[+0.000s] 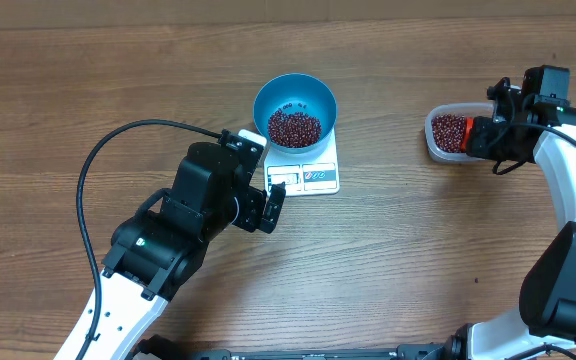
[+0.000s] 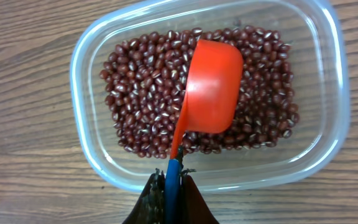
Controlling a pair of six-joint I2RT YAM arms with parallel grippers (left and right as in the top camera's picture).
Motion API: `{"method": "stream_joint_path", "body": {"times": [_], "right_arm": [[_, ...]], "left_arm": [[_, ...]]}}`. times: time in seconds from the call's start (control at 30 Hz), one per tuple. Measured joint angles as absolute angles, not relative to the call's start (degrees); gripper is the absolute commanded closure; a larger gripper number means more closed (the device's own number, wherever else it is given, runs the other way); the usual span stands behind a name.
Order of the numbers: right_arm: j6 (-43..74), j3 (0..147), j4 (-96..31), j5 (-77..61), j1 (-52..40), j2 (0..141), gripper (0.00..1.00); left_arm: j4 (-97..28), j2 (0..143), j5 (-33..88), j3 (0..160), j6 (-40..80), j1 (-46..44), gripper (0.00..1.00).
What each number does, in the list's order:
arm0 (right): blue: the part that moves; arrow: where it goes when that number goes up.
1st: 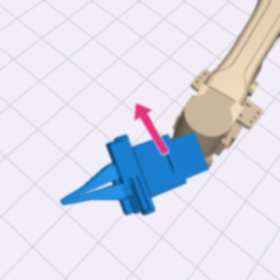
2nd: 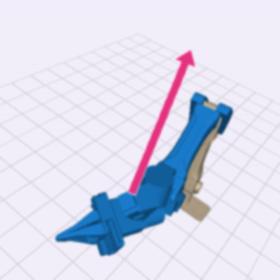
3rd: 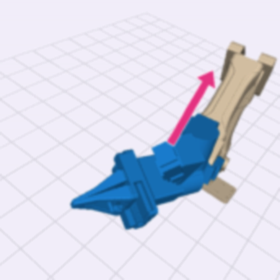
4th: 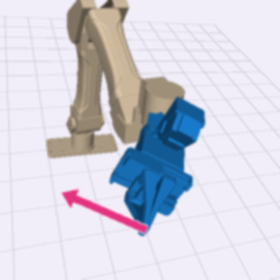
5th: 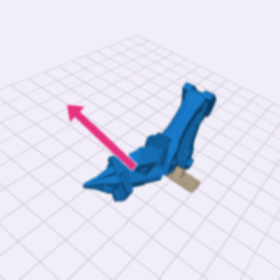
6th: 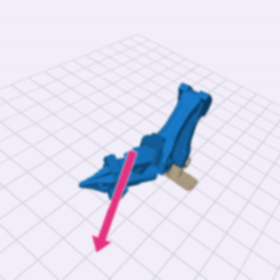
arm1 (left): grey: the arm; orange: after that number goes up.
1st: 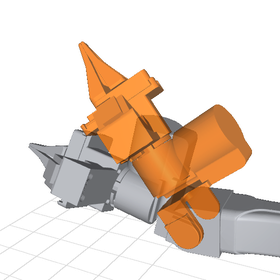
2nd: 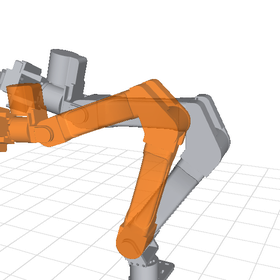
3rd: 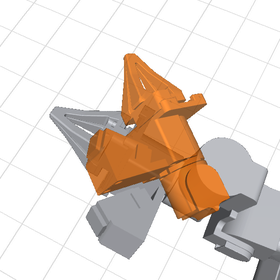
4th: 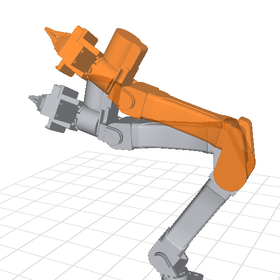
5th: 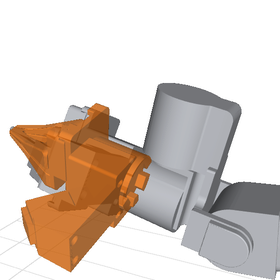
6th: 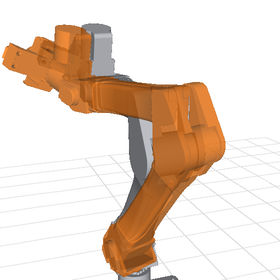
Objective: Scoop item into bowl and weigh 150g on scale
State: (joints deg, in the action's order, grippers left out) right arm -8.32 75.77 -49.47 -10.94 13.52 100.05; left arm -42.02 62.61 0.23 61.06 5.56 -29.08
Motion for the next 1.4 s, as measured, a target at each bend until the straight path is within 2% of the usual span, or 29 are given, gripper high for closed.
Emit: {"method": "stream_joint_path", "body": {"times": [0.83, 1.4], "right_arm": [[-9.1, 75.8, -49.7, -15.5, 14.0, 100.3, 0.96], [-9.0, 75.8, -50.4, -22.6, 19.0, 100.7, 0.96]], "left_arm": [[-42.0, 62.6, 0.2, 61.1, 5.6, -29.1, 0.01], [-42.0, 62.6, 0.2, 61.1, 5.6, -29.1, 0.00]]}}
